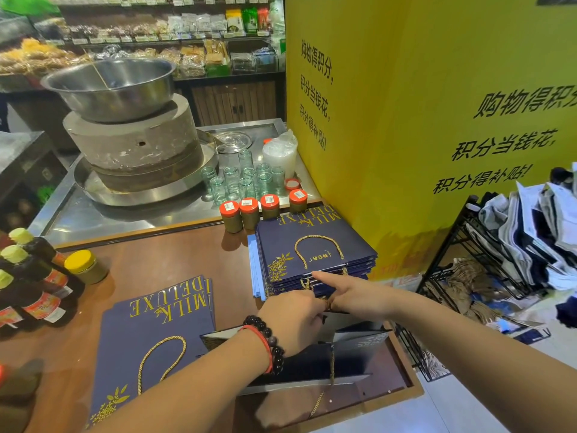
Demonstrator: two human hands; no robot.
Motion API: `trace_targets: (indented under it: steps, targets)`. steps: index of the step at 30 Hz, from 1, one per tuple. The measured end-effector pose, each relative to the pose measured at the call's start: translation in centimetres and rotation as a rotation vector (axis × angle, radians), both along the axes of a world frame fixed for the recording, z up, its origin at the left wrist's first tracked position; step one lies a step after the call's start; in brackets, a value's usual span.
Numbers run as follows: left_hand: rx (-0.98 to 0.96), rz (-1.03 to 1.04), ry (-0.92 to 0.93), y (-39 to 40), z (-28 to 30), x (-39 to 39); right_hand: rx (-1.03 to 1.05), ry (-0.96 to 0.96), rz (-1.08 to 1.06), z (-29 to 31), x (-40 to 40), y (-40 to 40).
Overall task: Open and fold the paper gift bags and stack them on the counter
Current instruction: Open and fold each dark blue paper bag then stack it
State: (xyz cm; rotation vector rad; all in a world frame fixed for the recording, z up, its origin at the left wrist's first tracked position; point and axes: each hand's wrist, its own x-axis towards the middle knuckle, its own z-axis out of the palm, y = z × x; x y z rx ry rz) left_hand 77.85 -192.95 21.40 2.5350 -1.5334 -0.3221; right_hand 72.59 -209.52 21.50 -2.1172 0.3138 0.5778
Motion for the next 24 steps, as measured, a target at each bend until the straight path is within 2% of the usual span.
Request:
trace_targets:
  steps: [2, 5, 7, 10, 15, 19, 24]
  targets:
    - [0.002, 0.007, 0.006, 0.0, 0.0, 0.1, -0.125, -0.054, 0.01, 0.6, -0.4, 0.3]
    - [0.013, 0.037, 0.025, 0.0, -0.1, 0.3, -0.49, -0.355, -0.001, 1.4, -1.5, 1.3]
    - [0.029, 0.062, 0.056, -0.1, -0.2, 0.5, -0.62, -0.44, 0.056, 2.0, -2.2, 2.3]
    - [0.041, 0.095, 0.091, -0.2, -0.2, 0.6, -0.739, -0.306, 0.187, 1.6, -2.6, 3.2]
    - [0.054, 0.142, 0.15, -0.4, 0.2, 0.3, -0.831, -0.184, 0.103, 0.4, -2.5, 4.2]
    - [0.08, 0.143, 0.21, -0.2, 0.5, 0.1, -0.879, -0.203, 0.067, 0.4, -2.3, 5.3]
    - [0.068, 0.122, 0.159, 0.3, 0.8, 0.1, -0.883, -0.233, 0.043, 0.2, -2.5, 5.7]
